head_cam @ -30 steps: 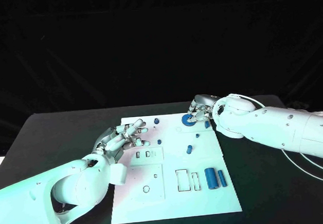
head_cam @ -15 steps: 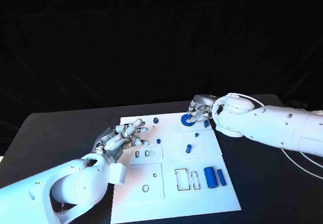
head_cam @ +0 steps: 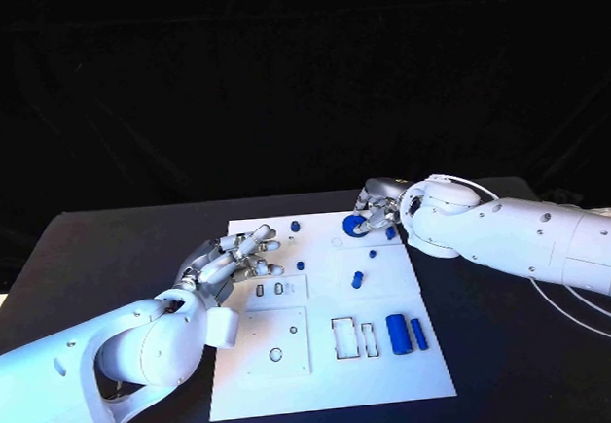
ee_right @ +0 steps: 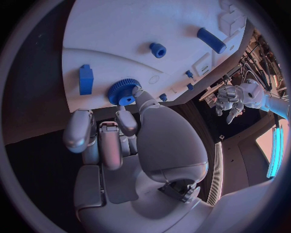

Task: Assemble the parts on the task board

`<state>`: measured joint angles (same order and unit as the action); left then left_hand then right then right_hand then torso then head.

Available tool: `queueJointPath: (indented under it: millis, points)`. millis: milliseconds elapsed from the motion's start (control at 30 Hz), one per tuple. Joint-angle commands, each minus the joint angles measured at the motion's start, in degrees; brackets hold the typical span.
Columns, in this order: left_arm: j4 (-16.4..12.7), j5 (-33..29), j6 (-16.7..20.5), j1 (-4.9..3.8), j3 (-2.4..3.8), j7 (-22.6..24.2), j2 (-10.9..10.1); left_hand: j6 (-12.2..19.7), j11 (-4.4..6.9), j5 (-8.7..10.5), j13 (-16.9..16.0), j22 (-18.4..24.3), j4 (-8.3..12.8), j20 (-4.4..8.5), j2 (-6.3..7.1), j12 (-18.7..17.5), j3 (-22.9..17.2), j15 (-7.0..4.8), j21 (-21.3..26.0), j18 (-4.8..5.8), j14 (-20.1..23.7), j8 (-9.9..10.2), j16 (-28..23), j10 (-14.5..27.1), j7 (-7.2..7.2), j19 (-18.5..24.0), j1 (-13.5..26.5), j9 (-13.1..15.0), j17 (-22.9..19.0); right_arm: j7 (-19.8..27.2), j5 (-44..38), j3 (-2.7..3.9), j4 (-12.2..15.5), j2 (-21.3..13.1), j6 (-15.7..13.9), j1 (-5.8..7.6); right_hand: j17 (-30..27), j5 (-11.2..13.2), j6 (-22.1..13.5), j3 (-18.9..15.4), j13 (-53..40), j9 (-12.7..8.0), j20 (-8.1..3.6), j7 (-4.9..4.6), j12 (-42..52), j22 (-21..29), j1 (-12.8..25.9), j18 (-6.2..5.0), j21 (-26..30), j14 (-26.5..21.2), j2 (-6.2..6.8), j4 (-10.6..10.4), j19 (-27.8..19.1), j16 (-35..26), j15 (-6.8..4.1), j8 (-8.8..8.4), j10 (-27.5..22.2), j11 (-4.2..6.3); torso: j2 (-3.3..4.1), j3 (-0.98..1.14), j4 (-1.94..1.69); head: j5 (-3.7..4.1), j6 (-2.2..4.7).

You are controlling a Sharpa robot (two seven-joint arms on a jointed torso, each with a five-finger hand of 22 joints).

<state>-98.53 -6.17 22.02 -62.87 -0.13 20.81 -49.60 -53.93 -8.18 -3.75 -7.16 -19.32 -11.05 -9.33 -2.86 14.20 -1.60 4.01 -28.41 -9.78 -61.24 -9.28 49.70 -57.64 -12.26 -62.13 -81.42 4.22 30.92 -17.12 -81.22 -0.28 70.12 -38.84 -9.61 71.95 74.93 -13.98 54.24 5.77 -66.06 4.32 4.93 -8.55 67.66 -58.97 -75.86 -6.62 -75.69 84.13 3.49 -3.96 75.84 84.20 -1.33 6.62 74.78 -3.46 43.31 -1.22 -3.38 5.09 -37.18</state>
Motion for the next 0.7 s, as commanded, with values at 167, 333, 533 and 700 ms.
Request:
queueJointPath:
  millis: [167, 333, 533, 700]
  points:
    - [0.0, 0.5, -2.2, -0.05, 0.04, -1.1, 0.0, 0.5, -0.11, -0.29, 0.0, -0.1, 0.2, -0.13, -0.37, 0.0, 0.0, 0.07, -0.3, -0.01, 0.4, -0.2, 0.2, 0.5, 0.11, 0.5, -0.1, -0.1, -0.1, -0.1, -0.4, -0.25, -0.2, 0.2, 2.2, -0.39, 3.5, -0.7, -0.3, -0.1, -0.4, 0.0, 0.11, -0.06, -0.1, -0.2, 0.2, 0.74, -0.2, 3.8, -0.39, -0.4, 0.1, 0.5, 0.4, 0.21, -0.2, -0.04, 0.02, 0.02, -0.01, -0.04, -0.08]
    - [0.1, 0.5, -2.2, -0.05, 0.04, -1.1, 0.0, 0.5, -0.11, -0.29, 0.0, -0.1, 0.2, -0.13, -0.37, 0.0, 0.0, 0.07, -0.3, -0.01, 0.4, -0.2, 0.2, 0.5, 0.11, 0.5, -0.1, -0.1, -0.1, -0.4, -1.1, -0.27, -0.3, 0.5, 1.6, -0.41, 3.8, -1.0, 0.4, 0.5, -1.3, 0.2, 0.09, 0.07, 0.7, -0.6, -0.6, 0.8, -0.5, 3.9, -1.19, -0.3, 0.3, 0.6, 0.33, 0.75, 0.3, 0.09, 0.01, 0.02, -0.01, -0.05, -0.13]
    - [0.1, 0.5, -2.2, -0.05, 0.04, -1.1, 0.0, 0.5, -0.11, -0.29, 0.0, -0.1, 0.2, -0.13, -0.38, 0.0, 0.0, 0.07, -0.3, -0.01, 0.4, -0.2, 0.2, 0.5, 0.1, 0.5, -0.1, -0.1, -0.1, -0.7, -3.4, -0.32, -0.2, 0.5, 0.7, -0.57, 4.2, 3.4, 3.2, 3.8, -2.5, 0.6, -0.32, 0.75, 1.5, -1.3, -3.6, 0.86, -1.0, 3.9, -3.28, 1.2, 0.4, 0.9, -0.2, 2.36, 1.0, 0.77, 0.01, 0.05, -0.01, -0.11, -0.26]
    - [0.1, 0.5, -2.1, -0.05, 0.04, -1.1, 0.0, 0.5, -0.12, -0.3, 0.0, -0.1, 0.2, -0.14, -0.4, 0.0, 0.0, 0.09, -0.3, 0.0, 0.4, -0.2, 0.2, 0.5, 0.1, 0.5, -0.1, -0.1, -0.1, 0.1, -4.4, -0.33, 1.1, 0.1, -4.2, -0.88, 4.8, 6.6, 7.0, 7.1, -3.9, 1.6, -0.96, 2.18, 2.6, -1.8, -5.0, 0.95, -1.3, 4.0, -4.74, 2.4, 0.6, 1.2, -1.02, 4.25, 2.0, 1.85, 0.0, 0.04, 0.06, -0.19, -0.27]
